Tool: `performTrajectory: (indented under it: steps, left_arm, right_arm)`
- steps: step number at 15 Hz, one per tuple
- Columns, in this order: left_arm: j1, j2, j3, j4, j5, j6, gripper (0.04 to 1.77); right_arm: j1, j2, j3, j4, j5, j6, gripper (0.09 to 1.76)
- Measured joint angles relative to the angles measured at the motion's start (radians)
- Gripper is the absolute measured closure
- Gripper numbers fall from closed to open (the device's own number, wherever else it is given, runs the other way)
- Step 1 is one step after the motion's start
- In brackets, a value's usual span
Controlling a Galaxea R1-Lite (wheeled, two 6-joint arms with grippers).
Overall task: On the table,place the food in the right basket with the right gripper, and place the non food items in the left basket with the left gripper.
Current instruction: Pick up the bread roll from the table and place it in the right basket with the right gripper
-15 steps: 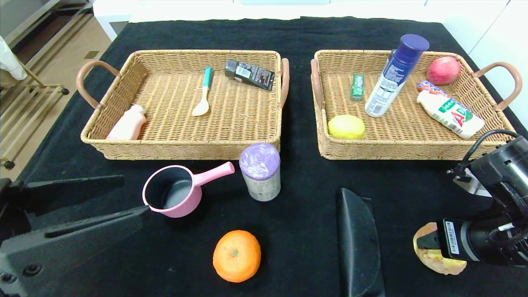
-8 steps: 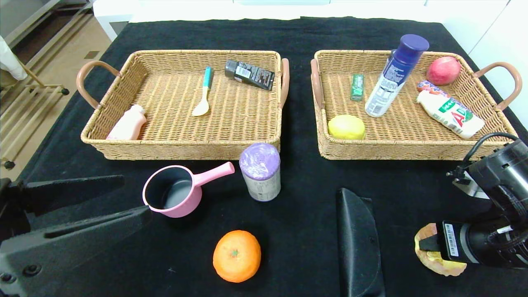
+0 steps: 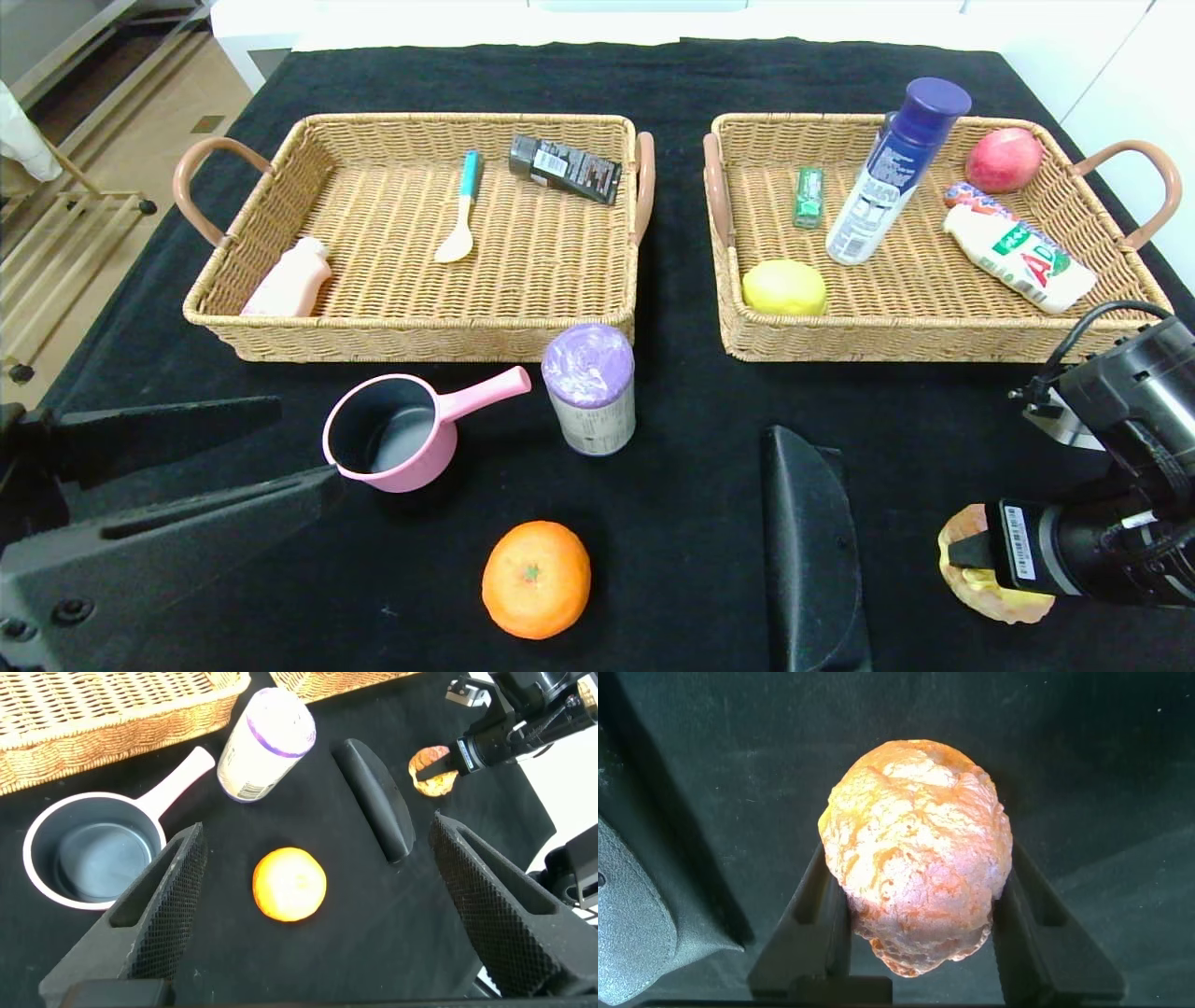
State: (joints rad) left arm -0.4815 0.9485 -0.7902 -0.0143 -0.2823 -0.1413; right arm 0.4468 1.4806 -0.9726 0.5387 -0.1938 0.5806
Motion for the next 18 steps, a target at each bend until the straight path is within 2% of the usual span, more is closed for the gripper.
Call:
performTrajectory:
  steps: [6, 10, 18]
  left_arm:
    - [0.0, 0.0, 0.0, 0.0, 0.0, 0.0, 0.09]
    - [0.0, 0.0, 0.0, 0.0, 0.0, 0.0, 0.09]
    - [0.0, 0.0, 0.0, 0.0, -0.001, 0.001, 0.09]
  right_arm:
    - [0.06, -0.059, -0.01, 0.021, -0.055, -0.002, 0.98]
    - [0.103, -0.105, -0.056, 0.049, -0.101, -0.004, 0.98]
    - [0.065, -0.09, -0.354, 0.051, -0.11, -0.098, 0.98]
